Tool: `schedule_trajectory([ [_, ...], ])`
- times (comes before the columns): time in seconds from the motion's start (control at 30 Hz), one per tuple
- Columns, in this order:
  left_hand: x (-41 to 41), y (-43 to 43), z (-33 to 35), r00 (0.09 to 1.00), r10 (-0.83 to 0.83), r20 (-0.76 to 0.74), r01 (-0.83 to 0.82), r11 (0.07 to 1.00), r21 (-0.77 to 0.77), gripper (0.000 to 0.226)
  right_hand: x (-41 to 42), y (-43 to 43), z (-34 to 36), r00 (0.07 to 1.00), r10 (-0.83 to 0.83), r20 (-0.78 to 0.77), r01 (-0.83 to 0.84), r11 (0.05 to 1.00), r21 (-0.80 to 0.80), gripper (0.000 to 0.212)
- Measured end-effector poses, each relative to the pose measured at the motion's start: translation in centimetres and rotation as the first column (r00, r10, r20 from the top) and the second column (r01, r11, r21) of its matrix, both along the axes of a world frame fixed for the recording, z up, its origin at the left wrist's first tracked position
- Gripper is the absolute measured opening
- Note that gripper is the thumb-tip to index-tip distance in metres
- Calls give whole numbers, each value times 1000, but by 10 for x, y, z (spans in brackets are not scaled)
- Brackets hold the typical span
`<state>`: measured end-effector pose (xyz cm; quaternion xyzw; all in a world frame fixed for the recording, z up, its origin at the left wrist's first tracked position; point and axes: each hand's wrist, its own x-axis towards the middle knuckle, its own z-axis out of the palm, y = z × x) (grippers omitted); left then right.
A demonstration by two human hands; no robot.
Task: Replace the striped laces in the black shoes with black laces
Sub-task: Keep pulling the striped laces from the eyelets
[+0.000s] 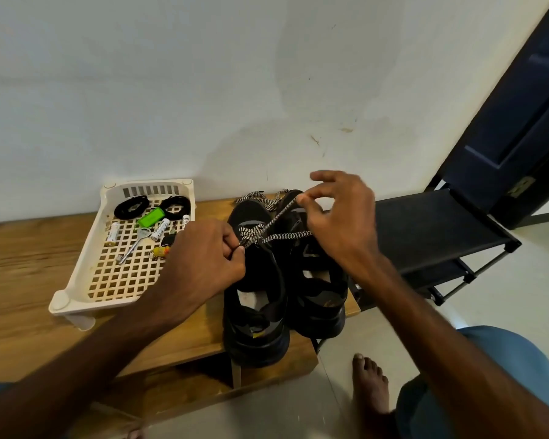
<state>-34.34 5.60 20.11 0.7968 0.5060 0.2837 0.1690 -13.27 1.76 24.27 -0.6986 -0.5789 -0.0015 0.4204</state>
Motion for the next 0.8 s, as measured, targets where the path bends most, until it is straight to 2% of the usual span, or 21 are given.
schedule_trajectory([
  [0.07, 1, -1, 0, 1000, -3, -6, 3, 1000, 7, 11, -12, -3, -7, 982, 133, 131, -111, 981, -161, 34],
  [0.13, 0, -1, 1, 1000, -10, -20, 10, 1000, 14, 8, -32, -4, -16, 922, 275, 271, -193, 936, -294, 52],
  [0.23, -1, -1, 1, 999, -36, -23, 37, 999, 7, 12, -54, -1, -29, 815, 361, 454, -205, 911, -357, 40],
  [0.3, -2, 0, 2, 999, -40, -33, 40, 999, 13, 12, -58, 3, -33, 793, 360, 492, -188, 912, -364, 28],
  [0.4, -2, -1, 2, 999, -22, -30, 22, 1000, 2, 9, -56, 10, -33, 791, 353, 500, -183, 916, -357, 22],
  [0.47, -2, -2, 3, 1000, 4, -19, -4, 1000, -7, 6, -52, 11, -29, 818, 371, 439, -207, 903, -376, 22],
  [0.53, 0, -5, 3, 1000, 19, -15, -19, 1000, -12, 6, -47, 9, -22, 869, 387, 307, -254, 883, -393, 19],
  [0.63, -1, -5, 4, 999, 33, -6, -34, 999, -30, 7, -29, 7, -7, 950, 313, -1, -297, 899, -323, 9],
  [0.7, -2, -3, 6, 999, 48, -11, -48, 998, -35, 7, -11, 3, 2, 962, 201, -185, -242, 942, -233, 8],
  [0.8, 0, -6, 6, 998, 58, -22, -59, 998, -25, 7, 5, -3, 3, 982, 106, -158, -136, 971, -196, 6],
])
